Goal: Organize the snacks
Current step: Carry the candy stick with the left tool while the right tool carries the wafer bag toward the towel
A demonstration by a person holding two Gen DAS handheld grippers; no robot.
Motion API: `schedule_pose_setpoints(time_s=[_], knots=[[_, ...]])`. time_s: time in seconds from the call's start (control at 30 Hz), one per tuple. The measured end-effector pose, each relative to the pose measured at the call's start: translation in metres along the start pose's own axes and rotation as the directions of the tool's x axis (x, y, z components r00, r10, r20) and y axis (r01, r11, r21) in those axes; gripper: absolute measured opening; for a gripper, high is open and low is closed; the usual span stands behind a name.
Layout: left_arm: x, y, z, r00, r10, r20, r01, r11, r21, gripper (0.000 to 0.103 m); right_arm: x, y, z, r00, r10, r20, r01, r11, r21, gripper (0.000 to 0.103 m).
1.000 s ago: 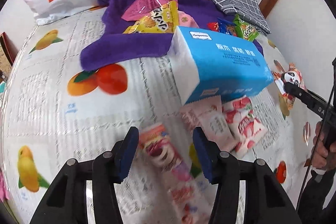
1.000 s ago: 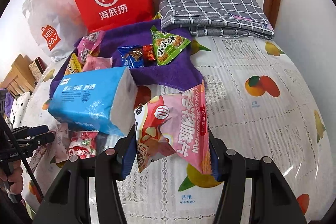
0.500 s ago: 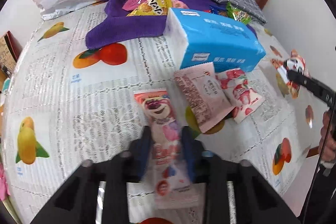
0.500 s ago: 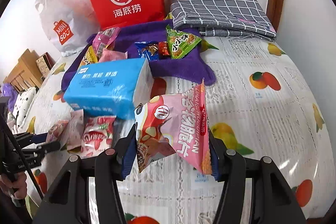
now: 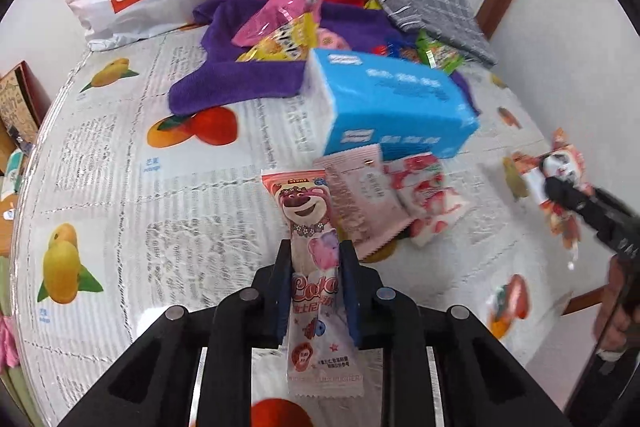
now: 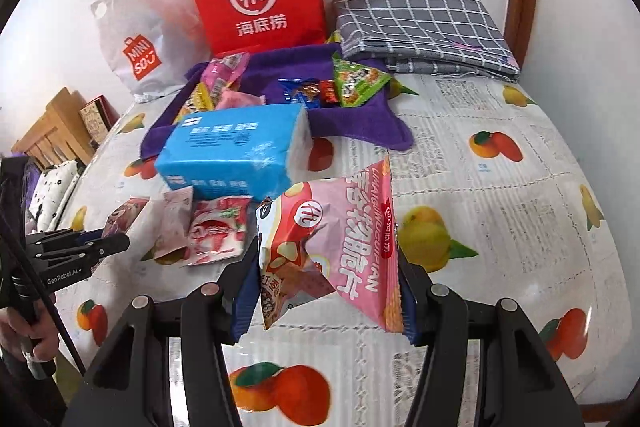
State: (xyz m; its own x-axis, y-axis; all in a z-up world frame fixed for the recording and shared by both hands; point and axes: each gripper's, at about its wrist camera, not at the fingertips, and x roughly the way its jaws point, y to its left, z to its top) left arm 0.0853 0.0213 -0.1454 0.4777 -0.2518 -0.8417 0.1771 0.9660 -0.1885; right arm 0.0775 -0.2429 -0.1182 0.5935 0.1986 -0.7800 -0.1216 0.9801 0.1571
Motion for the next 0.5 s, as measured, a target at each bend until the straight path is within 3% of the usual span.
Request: schedule_pose_setpoints(time_s=[0.5], knots=[[-0.046,-0.021,0.029,0.995,-0.058,0.084,0.055,0.998,0.036,0.021,-0.023,0.029,0.017,0.998,0.056,0.034,-0.054,0.997,-0.048,0.056]])
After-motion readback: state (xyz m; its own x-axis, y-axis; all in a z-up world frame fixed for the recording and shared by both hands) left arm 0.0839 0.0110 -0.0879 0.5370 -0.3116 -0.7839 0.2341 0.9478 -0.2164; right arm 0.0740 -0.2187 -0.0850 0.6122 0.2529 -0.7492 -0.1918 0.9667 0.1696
